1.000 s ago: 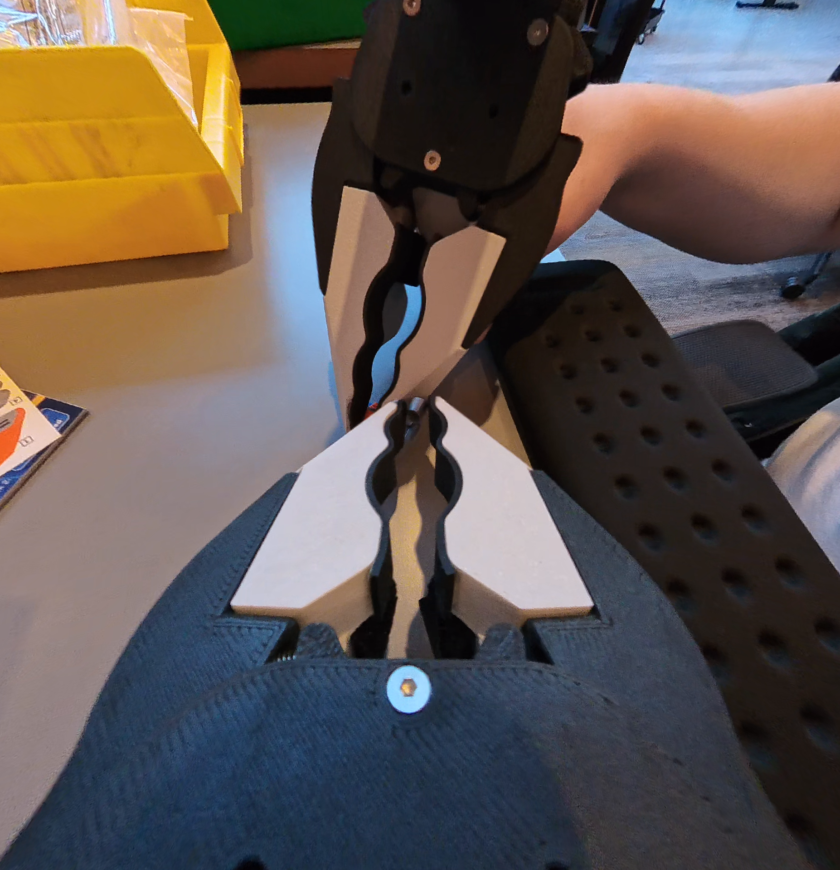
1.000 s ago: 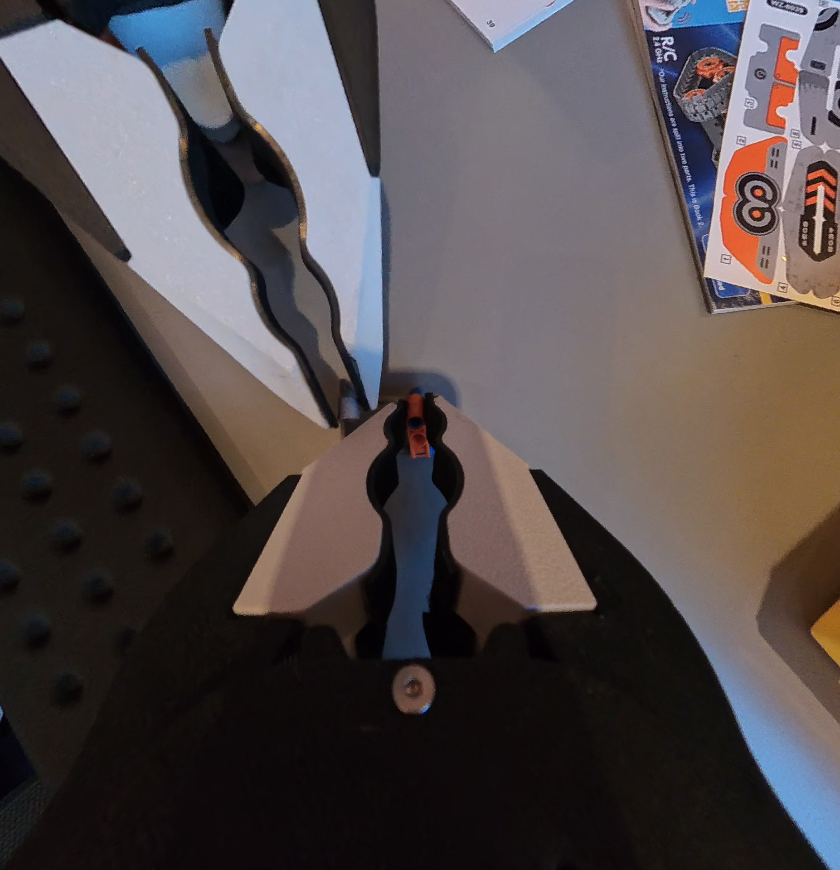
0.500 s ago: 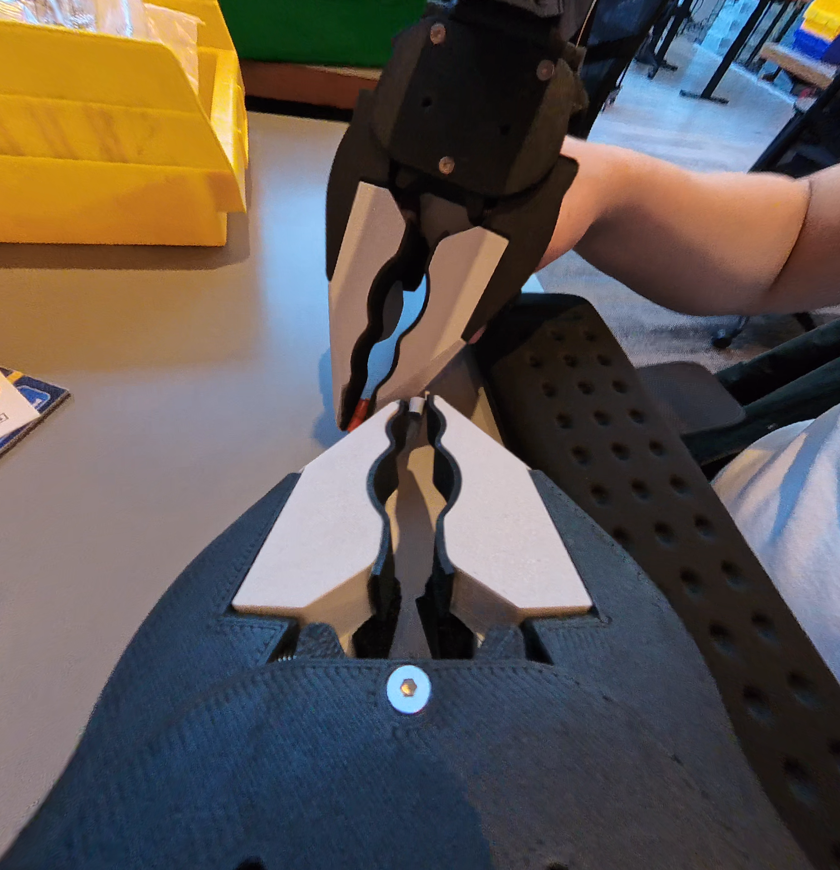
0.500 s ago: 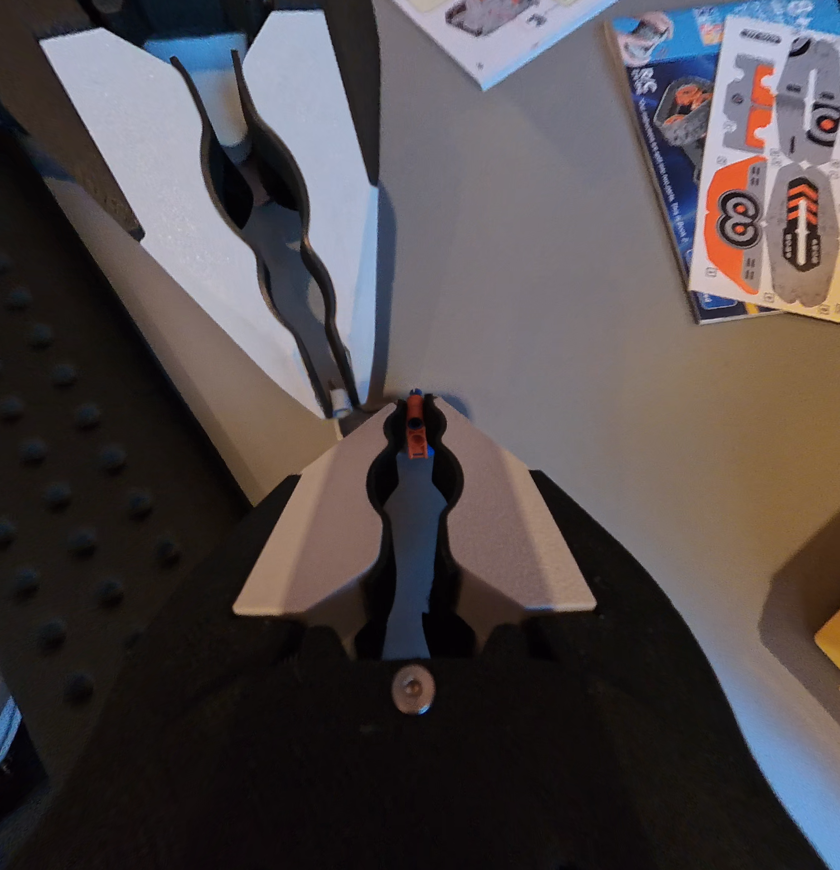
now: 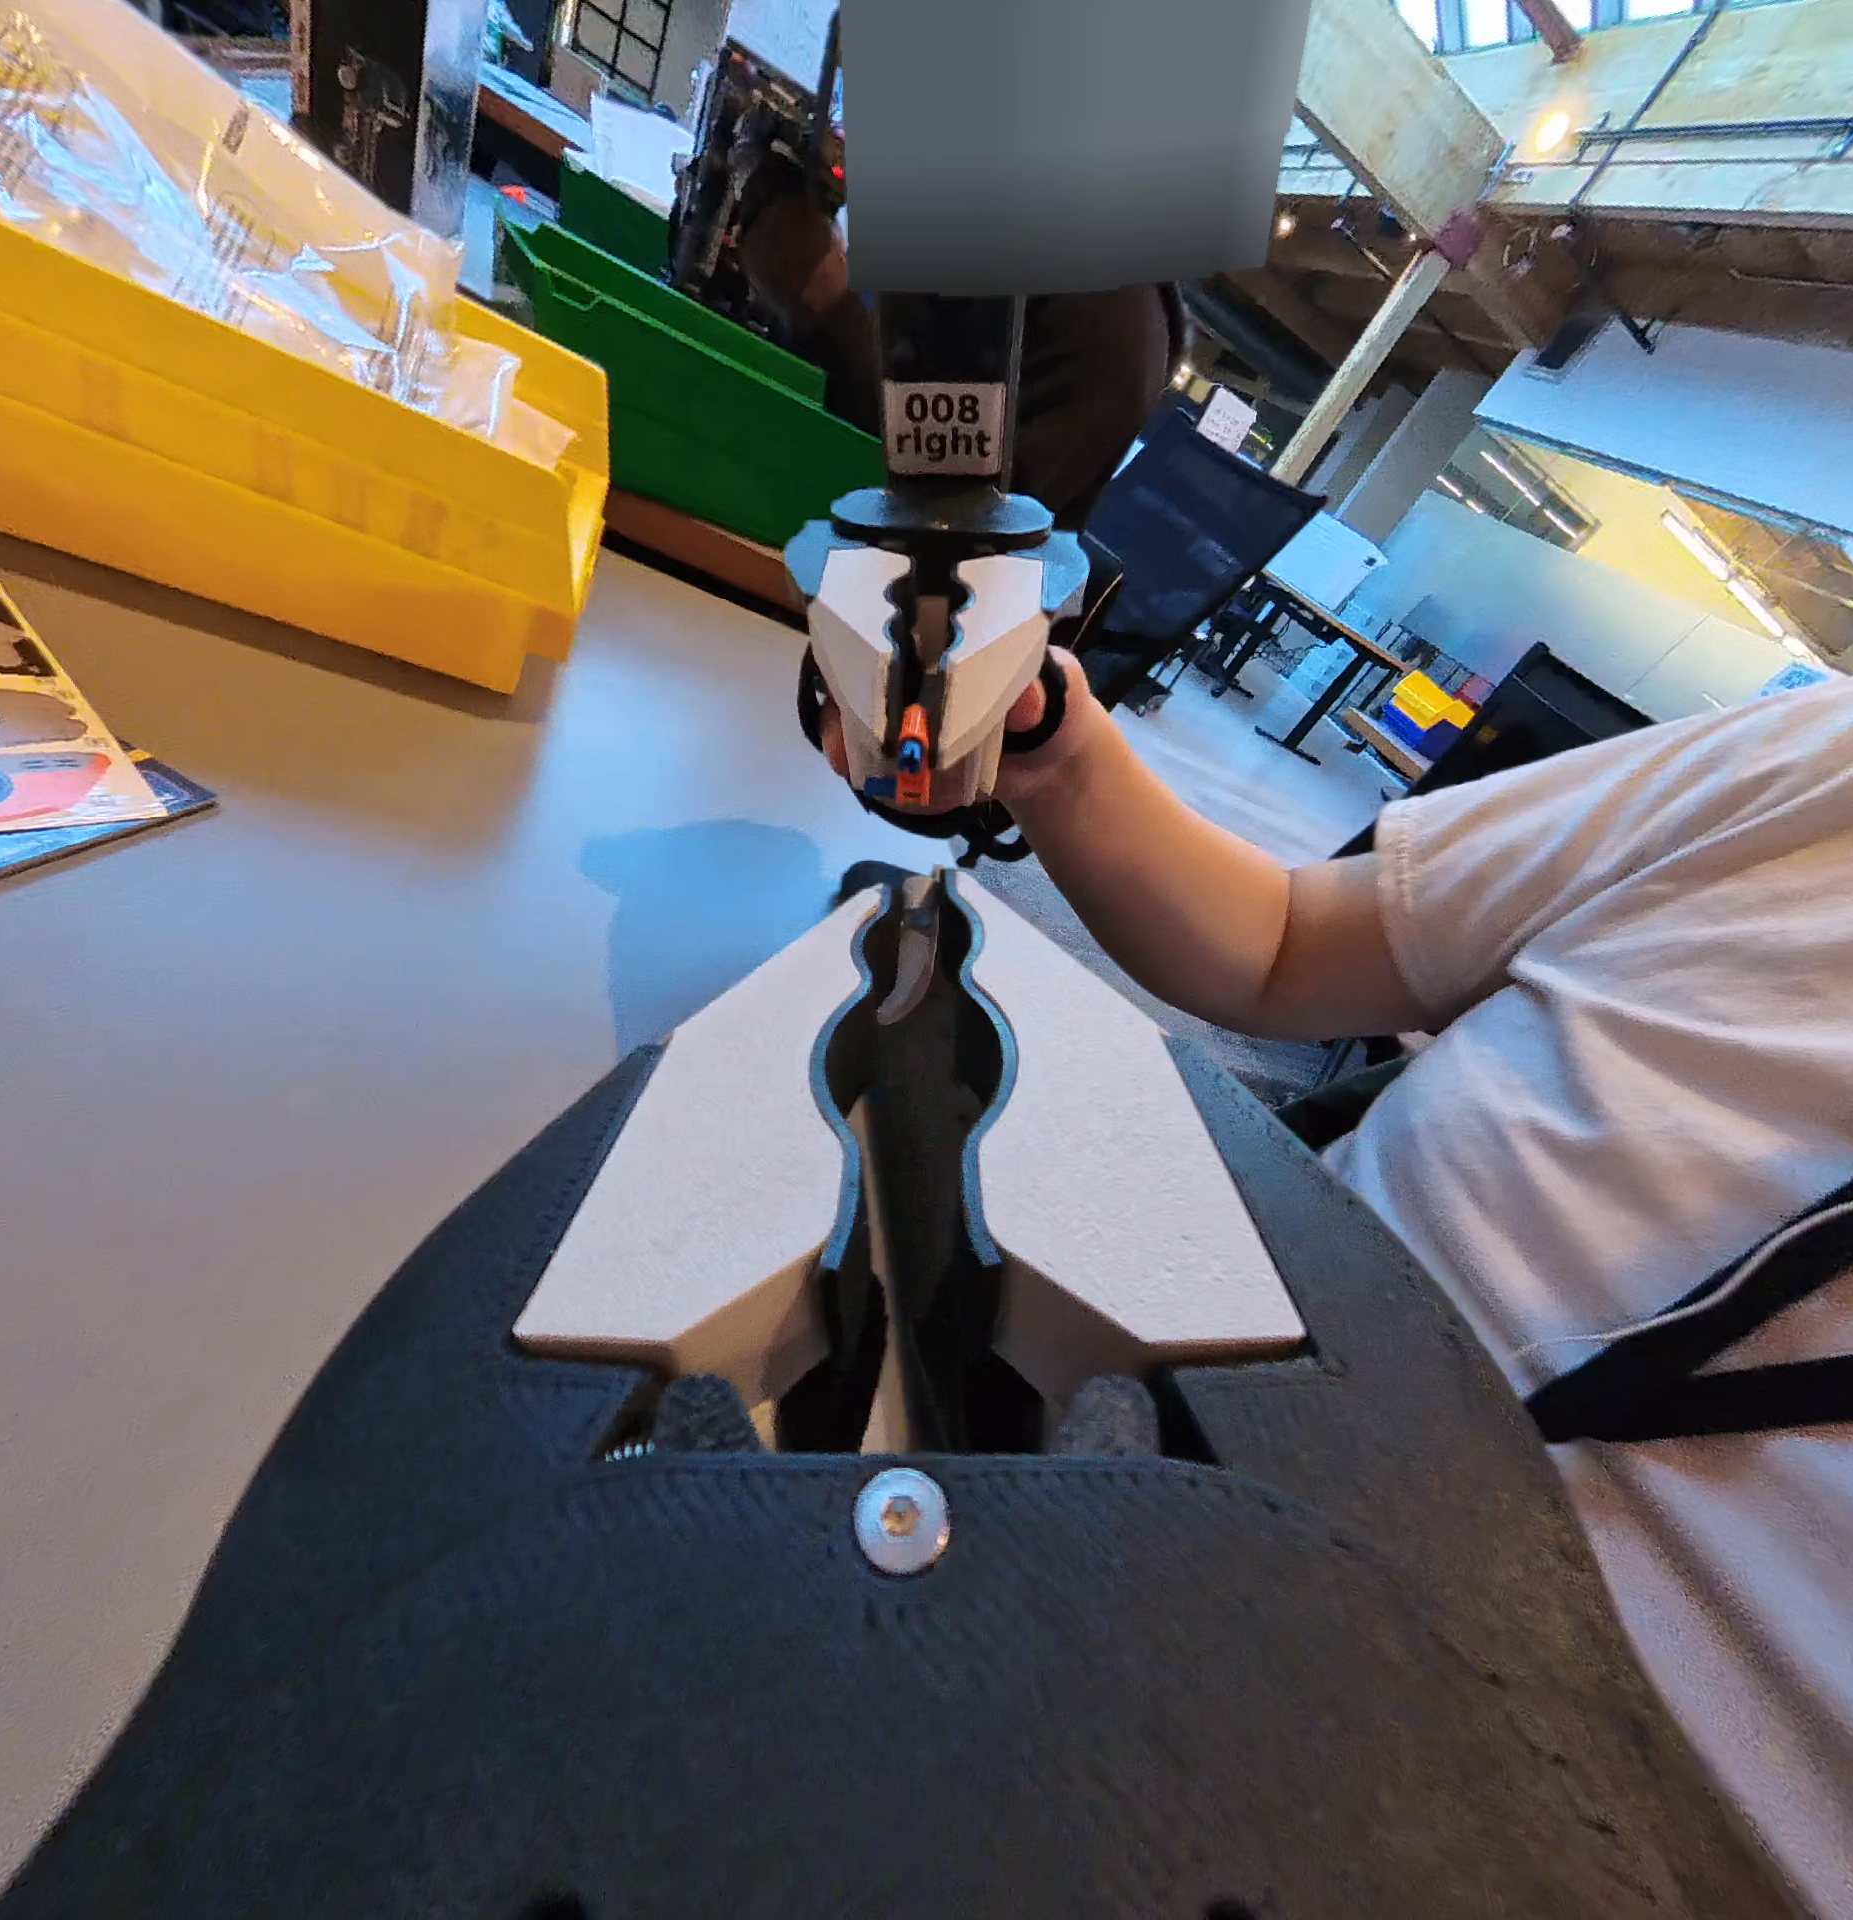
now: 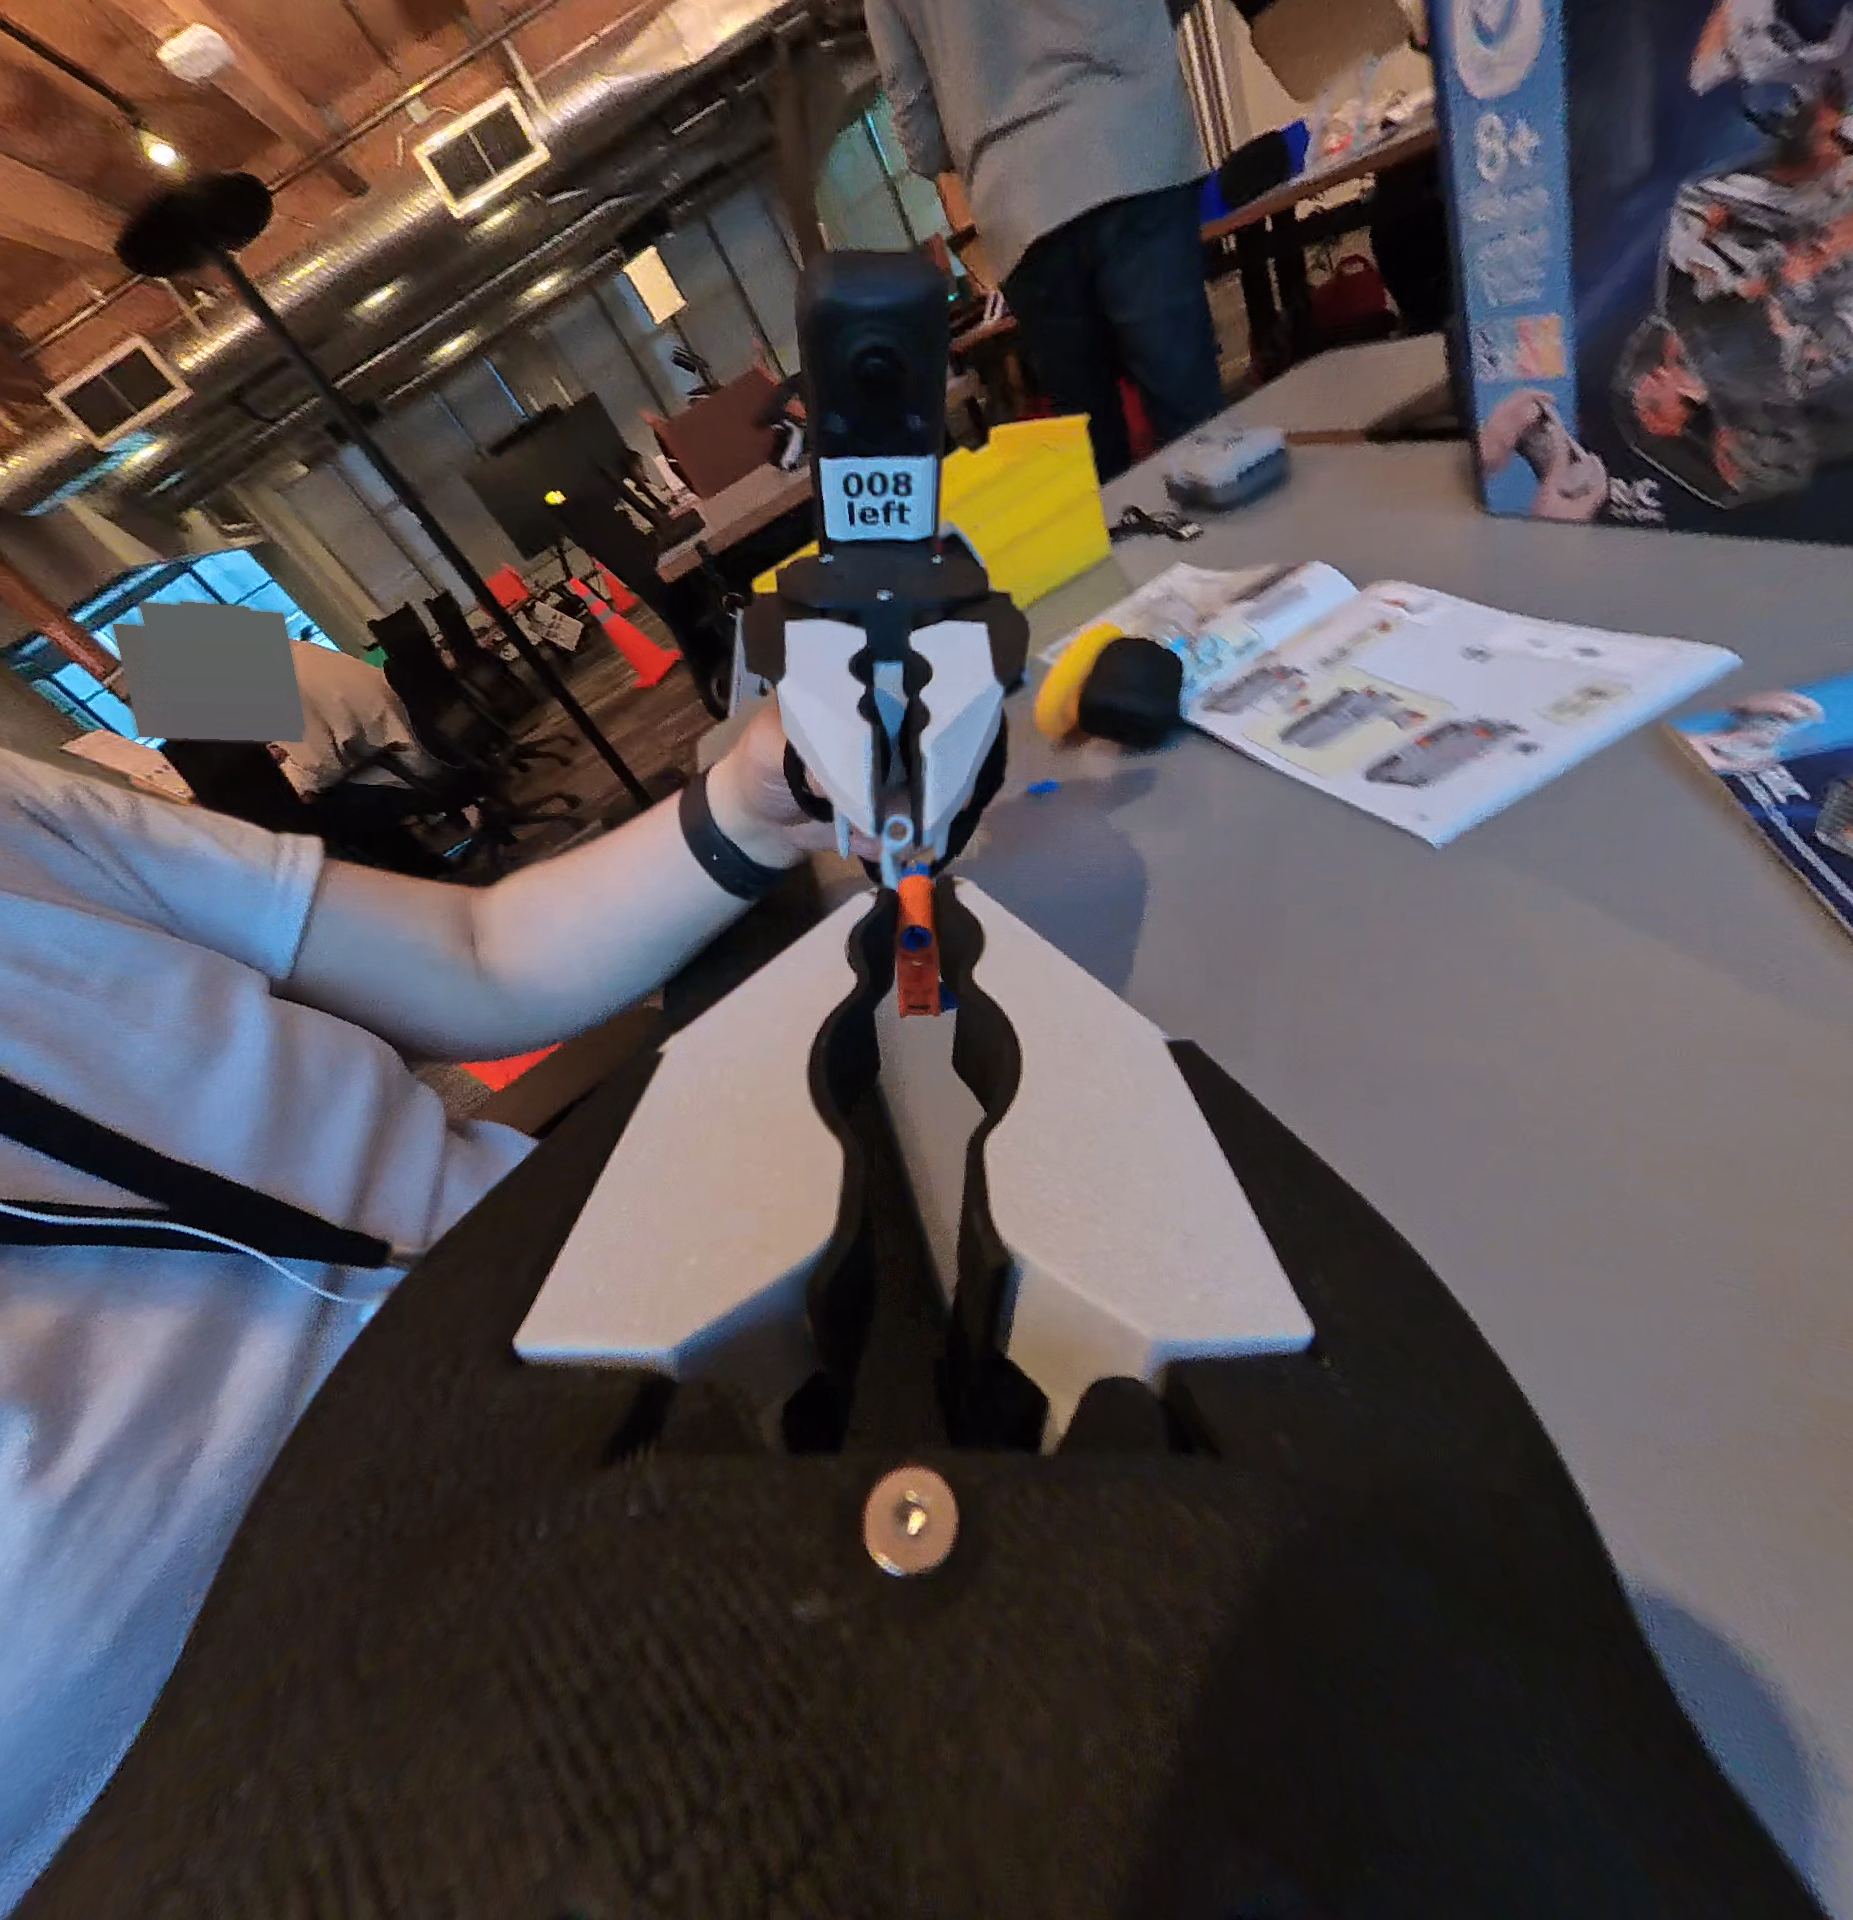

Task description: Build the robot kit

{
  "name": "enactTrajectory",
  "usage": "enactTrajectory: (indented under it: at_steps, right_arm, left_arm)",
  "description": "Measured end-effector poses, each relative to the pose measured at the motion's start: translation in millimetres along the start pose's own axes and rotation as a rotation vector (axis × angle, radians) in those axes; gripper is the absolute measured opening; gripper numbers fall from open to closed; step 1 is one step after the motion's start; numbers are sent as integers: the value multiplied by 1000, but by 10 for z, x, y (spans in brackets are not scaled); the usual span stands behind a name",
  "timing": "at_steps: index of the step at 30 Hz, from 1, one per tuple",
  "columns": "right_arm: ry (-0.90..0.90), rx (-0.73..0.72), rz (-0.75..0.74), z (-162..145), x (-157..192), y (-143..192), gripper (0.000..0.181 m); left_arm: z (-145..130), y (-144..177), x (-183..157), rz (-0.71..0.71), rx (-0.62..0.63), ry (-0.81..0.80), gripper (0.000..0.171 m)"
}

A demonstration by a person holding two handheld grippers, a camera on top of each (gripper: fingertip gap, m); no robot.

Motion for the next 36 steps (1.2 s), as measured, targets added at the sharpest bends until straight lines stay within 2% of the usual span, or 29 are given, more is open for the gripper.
enactTrajectory:
  at_steps: [5,9,14,19,28,36]
  right_arm:
    - [75,41,44,219,534,-308,6]
    - [194,103,22,186,876,-524,6]
    - [294,147,-32,104,1084,-659,6]
    - [330,195,-52,83,1175,-719,6]
    - [348,254,-85,8,1183,-791,6]
    - [331,237,-69,15,1181,-825,6]
  left_arm:
    - [121,190,-335,68,18,-83,5]
    - [267,338,-638,120,0,-237,5]
    - [319,469,-924,136,9,-354,5]
    - [267,508,-973,157,66,-372,5]
    - [268,548,-1018,164,61,-386,5]
    - [258,559,-1010,172,63,-378,5]
Point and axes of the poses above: each gripper's, where its closed fingertips meet, y back along the fingers, z out of its top, x = y × z across the jaws, the point moved 1 cm from there along y, back along the fingers, and after that the axes turned 8 degrees about -y, right-handed, at the moved point
